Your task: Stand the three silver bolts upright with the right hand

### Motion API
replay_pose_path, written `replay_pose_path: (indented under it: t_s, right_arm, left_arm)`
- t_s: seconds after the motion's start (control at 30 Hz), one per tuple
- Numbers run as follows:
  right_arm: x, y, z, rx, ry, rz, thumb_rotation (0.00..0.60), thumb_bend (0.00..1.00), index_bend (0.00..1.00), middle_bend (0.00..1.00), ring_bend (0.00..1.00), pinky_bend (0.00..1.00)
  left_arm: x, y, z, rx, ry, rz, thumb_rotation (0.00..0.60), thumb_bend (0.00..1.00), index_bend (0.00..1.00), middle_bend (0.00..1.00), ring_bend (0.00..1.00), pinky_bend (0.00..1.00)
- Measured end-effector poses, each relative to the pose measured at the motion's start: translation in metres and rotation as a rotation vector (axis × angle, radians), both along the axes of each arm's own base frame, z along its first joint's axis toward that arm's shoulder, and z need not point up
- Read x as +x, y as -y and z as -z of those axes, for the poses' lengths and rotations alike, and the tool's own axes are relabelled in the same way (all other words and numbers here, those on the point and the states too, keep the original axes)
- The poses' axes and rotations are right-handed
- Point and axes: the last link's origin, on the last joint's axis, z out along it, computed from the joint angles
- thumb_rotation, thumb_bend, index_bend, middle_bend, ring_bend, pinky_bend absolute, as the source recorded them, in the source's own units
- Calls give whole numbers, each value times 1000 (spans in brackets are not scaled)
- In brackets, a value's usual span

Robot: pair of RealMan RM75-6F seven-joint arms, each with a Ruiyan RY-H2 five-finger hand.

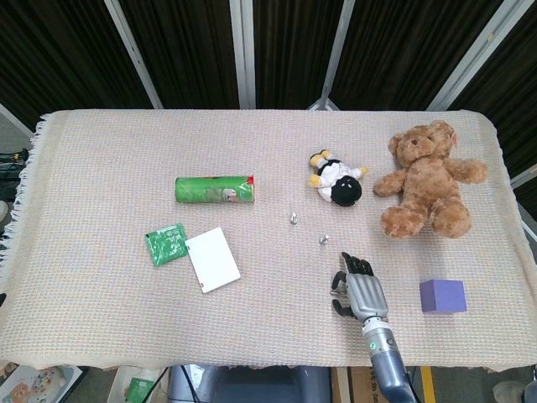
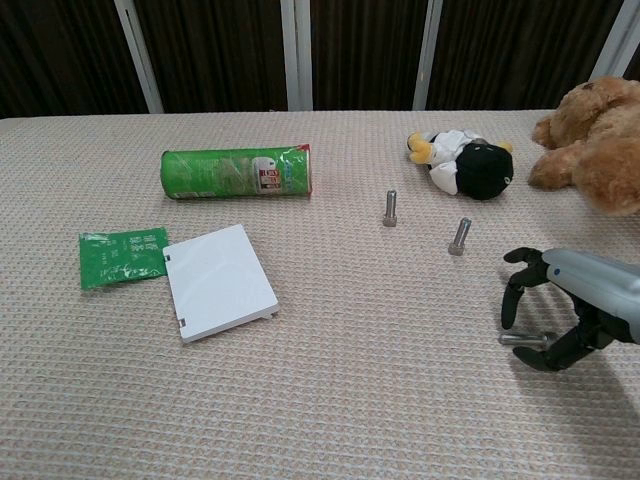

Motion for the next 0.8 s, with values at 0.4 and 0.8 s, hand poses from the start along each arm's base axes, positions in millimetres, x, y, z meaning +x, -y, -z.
replay_pose_path:
  t_s: [0.4,0.8]
  right_arm:
    - [-1,1,3,-9,9,7,600,330,542,0,0,36]
    - [-3,2,8,3,0,10,600,329,543,0,0,36]
  left_arm:
    - [0,0,1,-1,-2,0,600,123,205,44,0,172]
    - [1,0,1,-1,-7,0,600,123,205,44,0,172]
